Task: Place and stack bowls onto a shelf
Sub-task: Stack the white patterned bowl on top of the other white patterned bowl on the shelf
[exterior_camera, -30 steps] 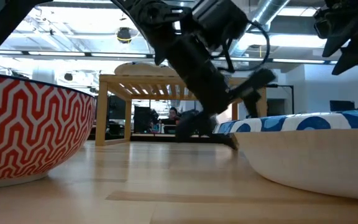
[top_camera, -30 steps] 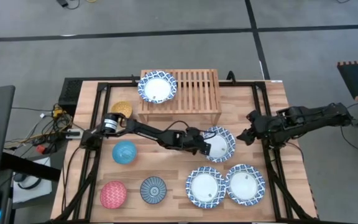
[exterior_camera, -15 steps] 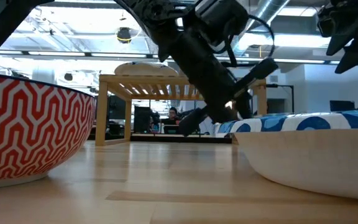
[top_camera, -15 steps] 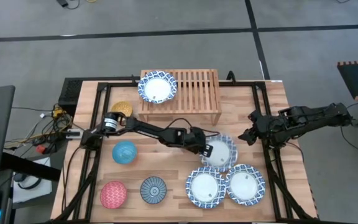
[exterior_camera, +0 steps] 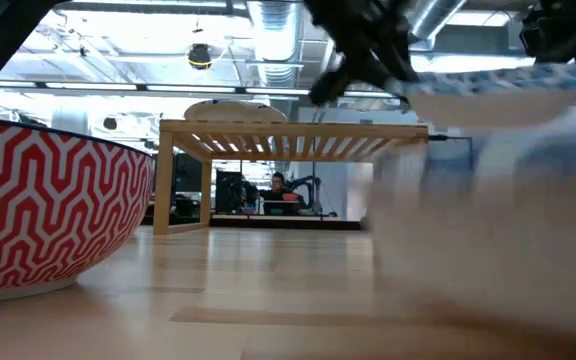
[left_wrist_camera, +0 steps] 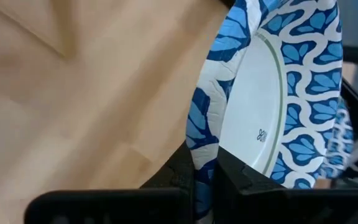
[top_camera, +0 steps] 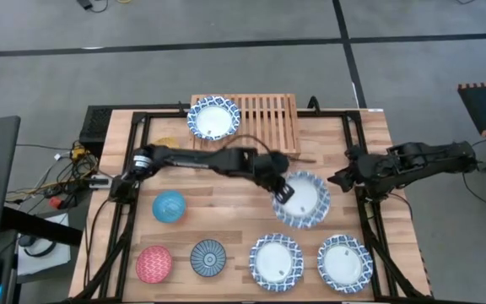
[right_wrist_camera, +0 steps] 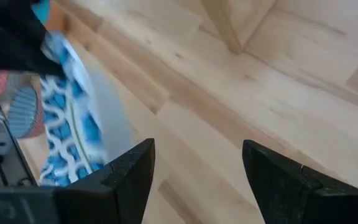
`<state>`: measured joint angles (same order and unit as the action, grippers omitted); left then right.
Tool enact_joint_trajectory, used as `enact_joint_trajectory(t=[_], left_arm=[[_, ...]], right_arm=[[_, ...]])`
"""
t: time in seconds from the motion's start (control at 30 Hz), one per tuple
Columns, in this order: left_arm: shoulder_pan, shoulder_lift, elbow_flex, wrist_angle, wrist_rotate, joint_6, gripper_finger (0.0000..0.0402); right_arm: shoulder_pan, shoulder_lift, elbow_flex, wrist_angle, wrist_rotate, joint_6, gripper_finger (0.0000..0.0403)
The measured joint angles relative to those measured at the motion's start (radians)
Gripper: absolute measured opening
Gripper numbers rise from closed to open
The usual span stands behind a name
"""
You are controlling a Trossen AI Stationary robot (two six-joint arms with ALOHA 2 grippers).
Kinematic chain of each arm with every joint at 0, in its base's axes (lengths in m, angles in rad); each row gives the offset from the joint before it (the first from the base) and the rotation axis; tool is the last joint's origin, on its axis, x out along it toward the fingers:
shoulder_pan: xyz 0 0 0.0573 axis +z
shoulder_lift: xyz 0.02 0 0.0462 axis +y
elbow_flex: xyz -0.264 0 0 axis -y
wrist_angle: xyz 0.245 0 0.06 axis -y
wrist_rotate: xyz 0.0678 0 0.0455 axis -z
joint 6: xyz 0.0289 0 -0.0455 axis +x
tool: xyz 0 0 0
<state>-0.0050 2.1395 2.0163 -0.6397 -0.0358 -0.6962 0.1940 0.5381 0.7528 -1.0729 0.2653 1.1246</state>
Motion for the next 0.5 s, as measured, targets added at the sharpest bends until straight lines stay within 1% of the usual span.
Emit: enact_joint_trajectory(t=[0.23, 0.33, 0.5], left_arm=[[0.084, -0.058, 0.189, -0.257, -0.106, 0.141, 0.0011], [0.136, -0.102, 0.218, -0.327, -0.148, 0.179, 0.0011], [0.240, -0.199, 0.223, -0.463, -0.217, 0.228, 0.0011]], right_arm=[[0.000, -0.044, 0.000, -0.002, 0.051, 0.007, 0.0269], [0.000, -0.044, 0.000, -0.012, 0.056, 0.012, 0.0269], [0.000, -0.044, 0.000, -0.027, 0.077, 0.032, 0.0269]])
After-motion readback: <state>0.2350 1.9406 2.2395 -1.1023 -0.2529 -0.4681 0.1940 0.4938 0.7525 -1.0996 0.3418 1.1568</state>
